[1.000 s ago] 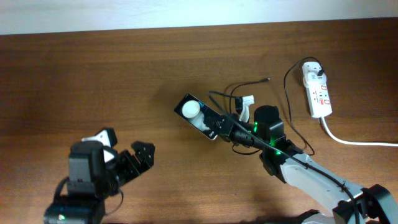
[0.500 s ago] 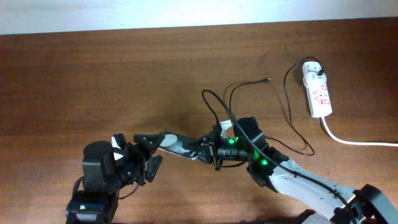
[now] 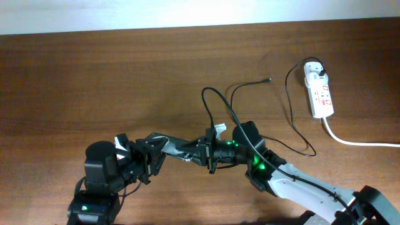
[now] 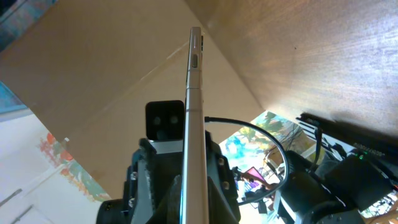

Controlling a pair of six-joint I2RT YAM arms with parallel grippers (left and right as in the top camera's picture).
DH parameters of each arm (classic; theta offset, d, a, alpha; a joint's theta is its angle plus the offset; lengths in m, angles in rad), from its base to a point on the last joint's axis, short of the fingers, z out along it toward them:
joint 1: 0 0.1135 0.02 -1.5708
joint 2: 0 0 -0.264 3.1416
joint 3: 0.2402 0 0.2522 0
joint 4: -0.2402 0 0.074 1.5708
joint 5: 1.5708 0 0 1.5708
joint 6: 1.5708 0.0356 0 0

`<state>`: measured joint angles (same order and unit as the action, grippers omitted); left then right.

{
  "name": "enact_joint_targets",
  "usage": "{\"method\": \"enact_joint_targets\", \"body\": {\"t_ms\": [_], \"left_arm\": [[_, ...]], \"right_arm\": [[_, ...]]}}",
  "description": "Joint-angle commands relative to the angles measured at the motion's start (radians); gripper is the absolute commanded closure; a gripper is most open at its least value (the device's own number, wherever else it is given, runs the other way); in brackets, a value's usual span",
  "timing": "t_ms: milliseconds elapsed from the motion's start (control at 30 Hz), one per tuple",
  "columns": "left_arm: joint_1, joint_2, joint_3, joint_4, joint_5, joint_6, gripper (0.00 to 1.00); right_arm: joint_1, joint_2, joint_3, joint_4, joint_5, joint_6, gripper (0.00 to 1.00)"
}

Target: Plug charger to phone and switch on socket

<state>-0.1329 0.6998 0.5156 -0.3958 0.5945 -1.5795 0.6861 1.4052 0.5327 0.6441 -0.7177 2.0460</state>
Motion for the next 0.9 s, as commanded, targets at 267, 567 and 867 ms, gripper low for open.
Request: {"method": "enact_joint_targets", "body": {"t_ms": [267, 567, 867], "left_arm": [[-0.005, 0.002, -0.007, 0.006, -0.041, -0.006, 0.77], [-0.005, 0.002, -0.007, 0.006, -0.042, -0.006, 0.90], [-0.005, 0.003, -0.007, -0.006, -0.168, 0.032, 1.00]], "right_arm": [[0.045, -0.019, 0.014, 0.026, 0.060, 0.039, 0.96], [0.088, -0.019, 0.014, 0.060, 0.131, 0.039, 0.96], [0.086, -0.019, 0.014, 0.029, 0.134, 0.039, 0.82]]}}
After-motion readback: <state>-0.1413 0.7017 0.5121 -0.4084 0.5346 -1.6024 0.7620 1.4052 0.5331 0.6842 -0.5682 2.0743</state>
